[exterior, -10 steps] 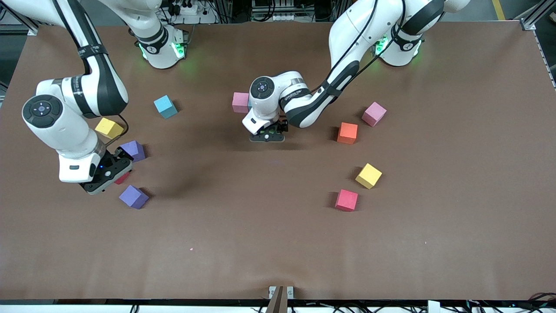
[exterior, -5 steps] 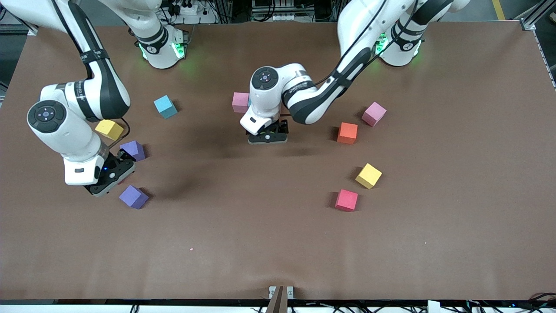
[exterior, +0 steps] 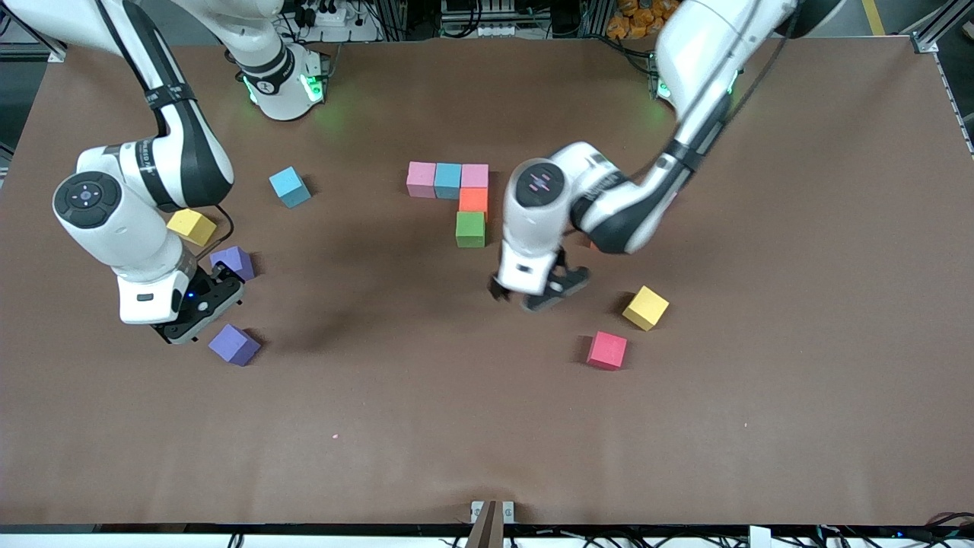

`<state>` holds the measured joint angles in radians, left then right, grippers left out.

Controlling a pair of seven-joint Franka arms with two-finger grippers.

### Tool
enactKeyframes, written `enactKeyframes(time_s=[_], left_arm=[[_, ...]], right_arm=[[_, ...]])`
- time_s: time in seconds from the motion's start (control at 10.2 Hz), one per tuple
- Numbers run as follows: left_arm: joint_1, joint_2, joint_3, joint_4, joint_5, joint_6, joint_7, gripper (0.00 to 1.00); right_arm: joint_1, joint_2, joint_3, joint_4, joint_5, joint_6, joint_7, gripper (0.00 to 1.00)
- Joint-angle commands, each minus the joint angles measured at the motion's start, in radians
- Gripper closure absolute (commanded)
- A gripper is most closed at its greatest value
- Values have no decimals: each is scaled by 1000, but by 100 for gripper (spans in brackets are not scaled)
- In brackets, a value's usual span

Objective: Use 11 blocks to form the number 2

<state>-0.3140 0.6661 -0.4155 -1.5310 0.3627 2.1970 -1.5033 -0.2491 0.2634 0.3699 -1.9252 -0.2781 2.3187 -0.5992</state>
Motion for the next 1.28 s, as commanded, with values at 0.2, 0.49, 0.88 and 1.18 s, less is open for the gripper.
enactKeyframes(time_s=[0.2, 0.49, 0.88, 1.18], left_arm=[[113, 49, 59, 57, 2, -13, -245, 0], [115, 108, 105, 104, -44, -8, -311, 0], [116, 148, 107, 112, -67, -3, -350, 0], [121, 171, 113, 112, -70, 30, -348, 0]], right_arm=[[-36, -6, -6, 5, 42, 24, -14, 0], [-13, -44, -14, -30, 42, 25, -19, 0], [-27, 8, -16, -49, 39, 78, -51, 0], [11, 219, -103, 121, 42, 80, -129, 0]])
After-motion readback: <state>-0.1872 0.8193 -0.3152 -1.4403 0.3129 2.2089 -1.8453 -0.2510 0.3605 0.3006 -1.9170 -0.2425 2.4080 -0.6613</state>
